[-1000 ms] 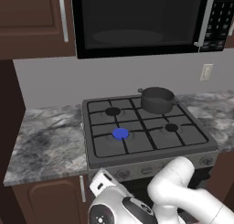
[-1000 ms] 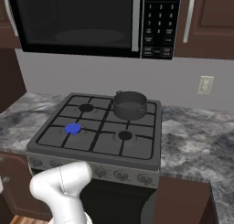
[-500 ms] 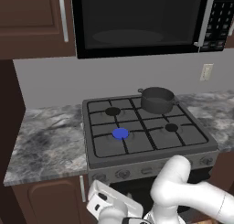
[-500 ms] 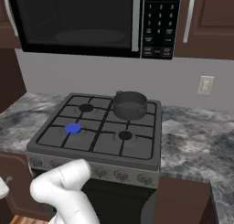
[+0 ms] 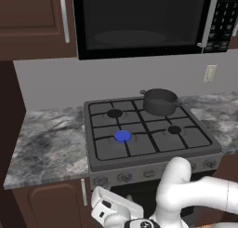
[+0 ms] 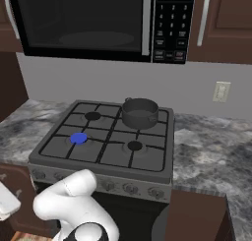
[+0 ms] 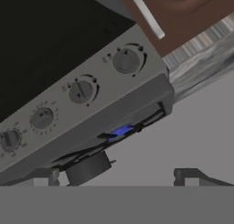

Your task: Turn off the front left burner of the stove.

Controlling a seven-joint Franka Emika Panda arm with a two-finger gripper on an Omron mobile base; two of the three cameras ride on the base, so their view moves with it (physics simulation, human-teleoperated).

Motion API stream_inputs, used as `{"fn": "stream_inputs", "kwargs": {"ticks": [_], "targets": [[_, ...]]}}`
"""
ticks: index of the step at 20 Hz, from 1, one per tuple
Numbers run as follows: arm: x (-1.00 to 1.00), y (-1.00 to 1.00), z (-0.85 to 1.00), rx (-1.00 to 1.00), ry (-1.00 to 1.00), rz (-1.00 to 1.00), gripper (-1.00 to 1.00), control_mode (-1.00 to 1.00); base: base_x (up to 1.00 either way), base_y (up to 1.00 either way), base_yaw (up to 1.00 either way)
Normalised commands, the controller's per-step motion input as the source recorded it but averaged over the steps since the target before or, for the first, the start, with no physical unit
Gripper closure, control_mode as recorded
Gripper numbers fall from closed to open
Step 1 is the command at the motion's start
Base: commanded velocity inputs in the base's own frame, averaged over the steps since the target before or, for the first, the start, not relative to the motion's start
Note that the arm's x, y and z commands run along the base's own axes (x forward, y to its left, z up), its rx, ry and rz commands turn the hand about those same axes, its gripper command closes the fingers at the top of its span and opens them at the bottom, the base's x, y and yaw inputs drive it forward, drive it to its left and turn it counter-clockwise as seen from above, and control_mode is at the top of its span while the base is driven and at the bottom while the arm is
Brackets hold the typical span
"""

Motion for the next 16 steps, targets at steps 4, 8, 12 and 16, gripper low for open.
{"fn": "stream_inputs", "kwargs": {"ticks": [4,8,12,16], "targets": [[0.48,0.01,-0.05,0.01,-0.05,0.00,-1.00,-1.00,0.00,0.00,0.00],[0.27,0.00,-0.08,0.01,-0.02,0.00,-1.00,-1.00,0.00,0.00,0.00],[0.09,0.01,-0.27,0.00,-0.04,0.00,-1.00,-1.00,0.00,0.00,0.00],[0.18,0.01,-0.22,0.00,-0.06,0.00,-1.00,-1.00,0.00,0.00,0.00]]}}
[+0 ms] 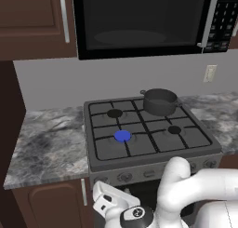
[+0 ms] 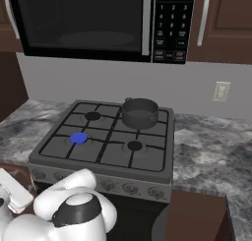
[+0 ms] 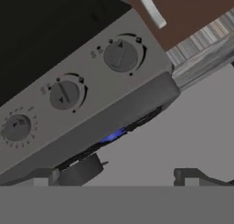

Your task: Turn off the front left burner of the stove.

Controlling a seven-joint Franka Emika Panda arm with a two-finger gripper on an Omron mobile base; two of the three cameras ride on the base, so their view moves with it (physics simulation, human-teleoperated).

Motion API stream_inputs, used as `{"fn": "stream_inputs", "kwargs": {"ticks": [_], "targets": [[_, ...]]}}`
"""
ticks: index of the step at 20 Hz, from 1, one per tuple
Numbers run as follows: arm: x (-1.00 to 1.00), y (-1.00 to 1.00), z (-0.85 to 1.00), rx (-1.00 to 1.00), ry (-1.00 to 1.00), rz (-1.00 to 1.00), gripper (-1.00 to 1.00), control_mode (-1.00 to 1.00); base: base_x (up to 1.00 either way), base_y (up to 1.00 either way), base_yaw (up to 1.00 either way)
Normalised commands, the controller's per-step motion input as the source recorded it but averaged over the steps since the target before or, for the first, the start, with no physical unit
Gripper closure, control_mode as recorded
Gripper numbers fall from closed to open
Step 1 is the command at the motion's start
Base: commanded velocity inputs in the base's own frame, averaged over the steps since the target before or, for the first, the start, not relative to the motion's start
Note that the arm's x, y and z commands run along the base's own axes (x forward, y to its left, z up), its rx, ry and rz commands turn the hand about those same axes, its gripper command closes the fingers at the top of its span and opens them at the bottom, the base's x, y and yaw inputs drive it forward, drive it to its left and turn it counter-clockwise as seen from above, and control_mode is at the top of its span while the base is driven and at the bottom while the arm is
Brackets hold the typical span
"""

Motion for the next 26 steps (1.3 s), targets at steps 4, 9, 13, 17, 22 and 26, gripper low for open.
{"fn": "stream_inputs", "kwargs": {"ticks": [4,9,13,17,22,26], "targets": [[0.33,0.01,-0.18,0.00,-0.07,0.00,-1.00,-1.00,0.00,0.00,0.00],[0.18,0.16,-0.30,0.00,-0.05,0.00,-1.00,-1.00,0.00,0.00,0.00],[0.12,0.24,-0.31,0.00,-0.03,0.00,-1.00,-1.00,0.00,0.00,0.00],[0.15,0.33,-0.24,0.00,-0.02,0.00,-1.00,-1.00,0.00,0.00,0.00],[0.15,0.33,-0.24,0.00,-0.04,0.00,-1.00,-1.00,0.00,0.00,0.00],[0.08,0.28,-0.30,0.00,-0.02,0.00,-1.00,-1.00,0.00,0.00,0.00]]}}
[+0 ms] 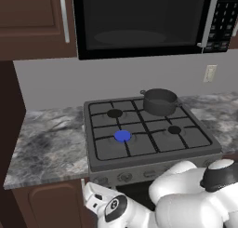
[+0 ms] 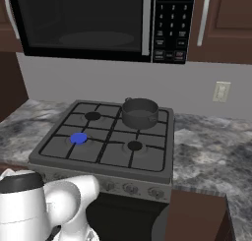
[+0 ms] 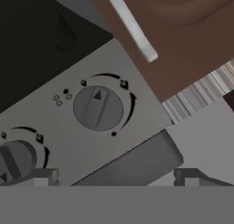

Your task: Turn off the front left burner of the stove.

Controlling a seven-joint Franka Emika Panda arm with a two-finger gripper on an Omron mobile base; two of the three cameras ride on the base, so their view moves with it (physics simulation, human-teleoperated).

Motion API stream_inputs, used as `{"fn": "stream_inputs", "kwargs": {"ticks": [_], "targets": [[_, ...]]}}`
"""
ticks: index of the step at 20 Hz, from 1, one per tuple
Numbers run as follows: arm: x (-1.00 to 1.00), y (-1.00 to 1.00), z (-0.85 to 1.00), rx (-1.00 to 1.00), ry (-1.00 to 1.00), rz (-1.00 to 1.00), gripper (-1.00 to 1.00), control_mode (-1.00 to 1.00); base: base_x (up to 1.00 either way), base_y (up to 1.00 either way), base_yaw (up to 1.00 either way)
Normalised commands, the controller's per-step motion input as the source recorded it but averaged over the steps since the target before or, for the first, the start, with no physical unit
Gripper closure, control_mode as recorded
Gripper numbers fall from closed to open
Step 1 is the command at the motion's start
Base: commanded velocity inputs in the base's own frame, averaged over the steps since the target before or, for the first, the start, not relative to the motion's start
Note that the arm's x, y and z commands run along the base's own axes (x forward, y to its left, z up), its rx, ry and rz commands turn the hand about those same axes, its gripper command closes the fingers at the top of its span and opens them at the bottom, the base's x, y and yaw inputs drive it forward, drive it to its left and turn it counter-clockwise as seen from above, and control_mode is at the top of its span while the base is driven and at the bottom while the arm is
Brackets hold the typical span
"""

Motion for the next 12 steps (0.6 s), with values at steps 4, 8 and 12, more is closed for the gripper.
{"fn": "stream_inputs", "kwargs": {"ticks": [4,8,12], "targets": [[0.10,0.01,-0.24,0.00,-0.02,0.00,-1.00,-1.00,0.00,0.00,0.00],[0.22,-0.01,-0.13,0.00,-0.04,0.00,-1.00,-1.00,0.00,0.00,0.00],[0.23,-0.01,-0.09,0.00,-0.03,0.00,-1.00,-1.00,0.00,0.00,0.00]]}}
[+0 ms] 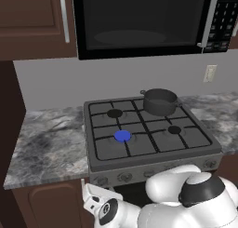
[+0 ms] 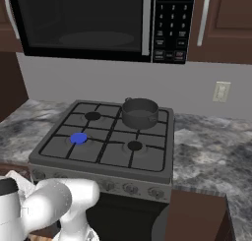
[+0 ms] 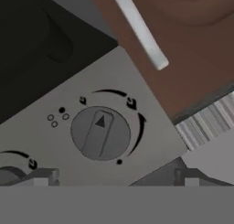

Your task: Turn off the front left burner of the stove.

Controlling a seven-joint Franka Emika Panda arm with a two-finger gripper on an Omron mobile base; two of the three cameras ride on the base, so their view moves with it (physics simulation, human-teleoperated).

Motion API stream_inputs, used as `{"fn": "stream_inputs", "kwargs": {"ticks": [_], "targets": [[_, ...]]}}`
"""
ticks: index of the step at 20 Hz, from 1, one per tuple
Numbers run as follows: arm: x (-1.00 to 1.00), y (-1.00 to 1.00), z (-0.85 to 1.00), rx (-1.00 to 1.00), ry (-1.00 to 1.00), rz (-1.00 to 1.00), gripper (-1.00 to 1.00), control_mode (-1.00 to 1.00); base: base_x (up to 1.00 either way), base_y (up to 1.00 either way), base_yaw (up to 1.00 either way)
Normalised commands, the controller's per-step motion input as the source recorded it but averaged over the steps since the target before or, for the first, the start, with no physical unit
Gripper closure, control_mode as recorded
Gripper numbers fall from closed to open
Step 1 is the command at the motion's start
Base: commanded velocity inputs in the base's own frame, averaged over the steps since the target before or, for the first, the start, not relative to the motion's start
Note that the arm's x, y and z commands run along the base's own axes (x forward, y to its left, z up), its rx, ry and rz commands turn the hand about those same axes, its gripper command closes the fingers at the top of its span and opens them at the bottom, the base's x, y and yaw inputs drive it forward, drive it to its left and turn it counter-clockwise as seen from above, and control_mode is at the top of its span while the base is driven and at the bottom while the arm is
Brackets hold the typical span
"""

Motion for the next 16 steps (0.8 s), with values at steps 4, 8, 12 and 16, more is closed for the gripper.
{"fn": "stream_inputs", "kwargs": {"ticks": [4,8,12,16], "targets": [[0.30,0.00,-0.07,0.00,-0.03,0.00,-1.00,-1.00,0.00,0.00,0.00],[0.17,0.00,-0.15,0.00,-0.03,0.00,-1.00,-1.00,0.00,0.00,0.00],[0.06,0.00,-0.16,0.00,-0.04,0.00,-1.00,-1.00,0.00,0.00,0.00],[0.01,-0.01,-0.19,0.00,-0.05,0.00,-1.00,-1.00,0.00,0.00,0.00]]}}
